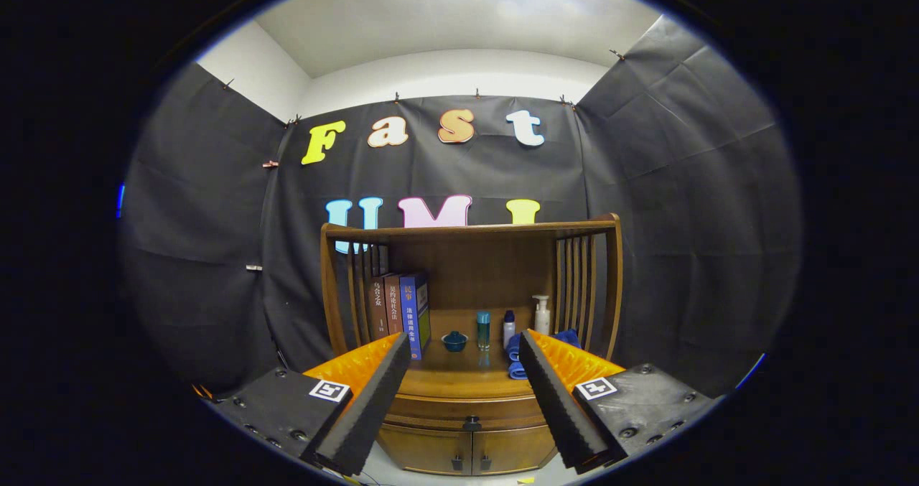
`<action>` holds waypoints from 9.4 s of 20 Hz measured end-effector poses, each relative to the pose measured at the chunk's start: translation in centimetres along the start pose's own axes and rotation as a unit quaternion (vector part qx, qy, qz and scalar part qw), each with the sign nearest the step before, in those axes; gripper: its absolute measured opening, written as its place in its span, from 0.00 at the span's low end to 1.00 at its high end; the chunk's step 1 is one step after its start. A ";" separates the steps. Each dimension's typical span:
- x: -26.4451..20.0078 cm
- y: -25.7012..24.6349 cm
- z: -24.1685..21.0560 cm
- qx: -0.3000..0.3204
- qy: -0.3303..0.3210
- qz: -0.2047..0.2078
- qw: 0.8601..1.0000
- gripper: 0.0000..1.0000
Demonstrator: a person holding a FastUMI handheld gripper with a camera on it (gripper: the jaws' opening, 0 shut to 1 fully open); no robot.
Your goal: Pull open the drawer, take out the items inside it, and place them on the countertop above the cabinet.
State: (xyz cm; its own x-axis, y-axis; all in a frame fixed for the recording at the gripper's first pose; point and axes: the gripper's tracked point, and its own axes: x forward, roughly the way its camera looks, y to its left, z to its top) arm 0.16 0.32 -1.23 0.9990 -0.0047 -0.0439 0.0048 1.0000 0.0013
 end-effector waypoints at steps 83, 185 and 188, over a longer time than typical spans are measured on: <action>-6.6 -1.9 -34.0 0.020 0.410 -0.044 0.911 0.43; 25.5 -3.2 -22.8 0.007 0.428 -0.037 0.903 1.00; 22.8 -2.7 -21.2 0.008 0.416 -0.031 0.909 1.00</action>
State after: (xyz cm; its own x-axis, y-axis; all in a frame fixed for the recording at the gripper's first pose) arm 22.01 -2.45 -23.39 0.6180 -0.0507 -0.7846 0.0670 0.9977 -0.0117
